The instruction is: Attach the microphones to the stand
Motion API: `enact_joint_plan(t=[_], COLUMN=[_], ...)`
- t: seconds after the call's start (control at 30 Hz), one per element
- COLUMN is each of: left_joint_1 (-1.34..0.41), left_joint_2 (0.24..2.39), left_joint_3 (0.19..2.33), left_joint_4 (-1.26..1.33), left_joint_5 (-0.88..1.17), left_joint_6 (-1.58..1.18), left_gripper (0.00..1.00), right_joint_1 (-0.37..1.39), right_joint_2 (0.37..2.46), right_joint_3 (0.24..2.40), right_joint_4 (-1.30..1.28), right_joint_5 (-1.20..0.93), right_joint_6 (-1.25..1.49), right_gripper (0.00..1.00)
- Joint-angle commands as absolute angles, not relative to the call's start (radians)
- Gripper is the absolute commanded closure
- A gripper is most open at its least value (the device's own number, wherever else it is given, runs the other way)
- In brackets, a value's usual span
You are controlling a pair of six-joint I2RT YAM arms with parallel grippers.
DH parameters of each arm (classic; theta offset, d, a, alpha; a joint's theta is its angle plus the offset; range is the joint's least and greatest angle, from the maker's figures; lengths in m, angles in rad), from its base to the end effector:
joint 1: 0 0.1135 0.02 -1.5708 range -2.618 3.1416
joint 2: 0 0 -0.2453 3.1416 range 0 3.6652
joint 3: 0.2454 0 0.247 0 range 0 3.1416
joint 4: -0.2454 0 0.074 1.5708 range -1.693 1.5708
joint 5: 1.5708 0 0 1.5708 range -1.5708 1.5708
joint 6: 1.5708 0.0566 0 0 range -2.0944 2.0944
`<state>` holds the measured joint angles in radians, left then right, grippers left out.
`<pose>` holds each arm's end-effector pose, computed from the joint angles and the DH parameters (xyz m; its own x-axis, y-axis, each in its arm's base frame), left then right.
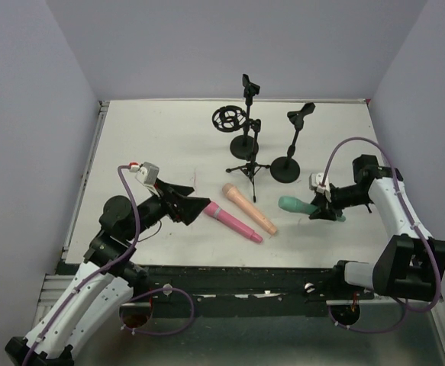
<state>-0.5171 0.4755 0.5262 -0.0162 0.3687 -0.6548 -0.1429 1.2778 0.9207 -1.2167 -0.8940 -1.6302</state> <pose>0.1332 -0.0992 0.3022 -0.4477 -0.3989 -0.8003 0.6324 0.4915 -0.5988 0.1986 0.0160 0.2114 -0.0326 -0.6269 -0.7784 -0.9935 0.1054 -0.0433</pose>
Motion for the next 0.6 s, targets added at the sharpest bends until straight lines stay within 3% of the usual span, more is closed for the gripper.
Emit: enact_joint_plan(t=[0.0, 0.27, 0.57], left_joint_1=[-0.566, -0.856, -1.006], left_joint_2=[0.553, 0.848, 1.139], left_joint_3=[0.523, 0.745, 0.939], left_joint_4=[0.302, 0.302, 0.374], left_joint_5=[0.486, 0.217, 0.02], left_joint_6=[-0.94, -0.861, -0.801], left_gripper=[0.04, 0.04, 0.06], right_joint_1=[-0.137, -0.135, -0.135], right_joint_2=[1.316, 1.356, 1.345], right_joint_3=[1.069, 1.242, 1.229], right_joint_4=[-1.42, -1.419, -1.402], right_joint_5=[-1.262, -1.515, -1.62], right_joint_6=[-1.386, -1.027, -0.937], right_gripper=[0.86, 0.86, 0.86])
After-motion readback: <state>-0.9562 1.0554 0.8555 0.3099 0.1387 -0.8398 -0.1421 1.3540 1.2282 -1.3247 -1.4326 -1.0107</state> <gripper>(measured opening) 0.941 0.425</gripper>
